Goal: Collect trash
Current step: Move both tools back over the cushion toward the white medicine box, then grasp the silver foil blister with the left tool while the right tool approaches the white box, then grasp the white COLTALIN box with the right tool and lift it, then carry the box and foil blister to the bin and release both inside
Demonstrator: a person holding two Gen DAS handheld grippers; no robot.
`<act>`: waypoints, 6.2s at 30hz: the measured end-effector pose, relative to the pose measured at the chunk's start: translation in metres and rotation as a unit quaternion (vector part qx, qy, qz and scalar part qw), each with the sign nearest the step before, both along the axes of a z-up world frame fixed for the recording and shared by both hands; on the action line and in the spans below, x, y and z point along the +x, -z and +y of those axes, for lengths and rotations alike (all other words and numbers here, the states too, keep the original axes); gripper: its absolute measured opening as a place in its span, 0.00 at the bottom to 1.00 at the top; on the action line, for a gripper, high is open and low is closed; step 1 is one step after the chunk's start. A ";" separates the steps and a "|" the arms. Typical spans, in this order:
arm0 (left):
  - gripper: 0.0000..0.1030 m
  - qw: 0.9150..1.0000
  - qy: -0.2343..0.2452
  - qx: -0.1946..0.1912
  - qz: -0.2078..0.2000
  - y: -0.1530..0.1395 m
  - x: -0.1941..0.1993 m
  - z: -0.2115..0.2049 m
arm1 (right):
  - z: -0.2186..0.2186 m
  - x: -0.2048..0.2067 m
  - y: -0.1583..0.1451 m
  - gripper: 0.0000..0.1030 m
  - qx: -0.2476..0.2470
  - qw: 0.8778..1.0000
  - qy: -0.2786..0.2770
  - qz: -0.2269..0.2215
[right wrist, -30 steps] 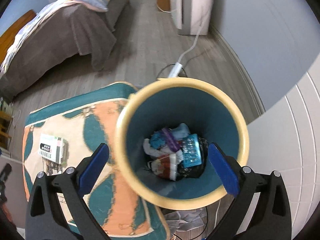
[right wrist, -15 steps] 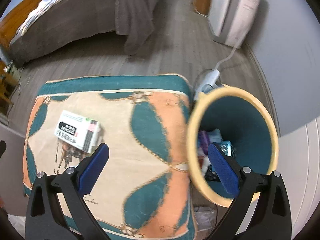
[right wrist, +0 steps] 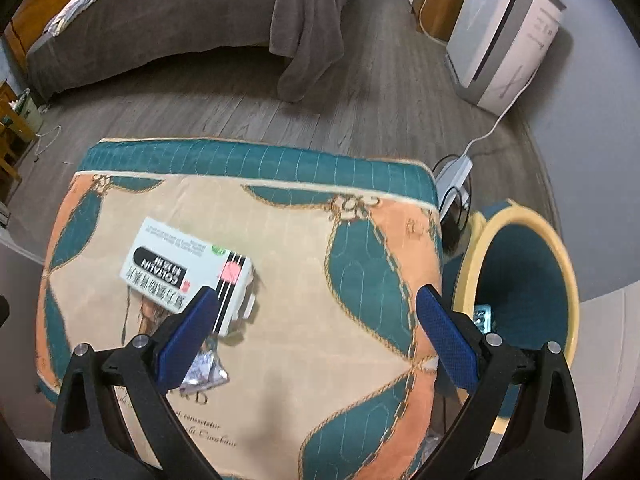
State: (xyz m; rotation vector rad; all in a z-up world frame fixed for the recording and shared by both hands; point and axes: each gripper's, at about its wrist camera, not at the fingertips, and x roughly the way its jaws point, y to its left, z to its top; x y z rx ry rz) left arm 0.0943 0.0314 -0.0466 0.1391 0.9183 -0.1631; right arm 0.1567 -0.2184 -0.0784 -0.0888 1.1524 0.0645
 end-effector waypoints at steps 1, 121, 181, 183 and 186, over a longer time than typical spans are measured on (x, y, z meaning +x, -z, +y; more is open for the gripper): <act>0.90 1.000 0.001 -0.009 0.006 0.008 0.000 -0.001 | 0.000 0.003 0.000 0.94 -0.001 1.000 0.004 -0.002; 0.31 0.979 0.076 0.061 0.178 0.096 0.067 -0.021 | 0.079 0.047 0.058 0.78 0.026 0.979 -0.194 0.062; 0.59 0.954 0.291 0.039 0.053 0.039 0.009 -0.366 | -0.295 -0.028 0.034 0.79 0.113 0.970 0.211 0.032; 0.60 0.955 0.290 0.040 0.054 0.041 0.010 -0.358 | -0.290 -0.021 0.040 0.79 0.115 0.970 0.212 0.035; 0.63 0.955 0.288 0.045 0.052 0.042 0.010 -0.344 | -0.287 -0.011 0.047 0.80 0.122 0.966 0.224 0.039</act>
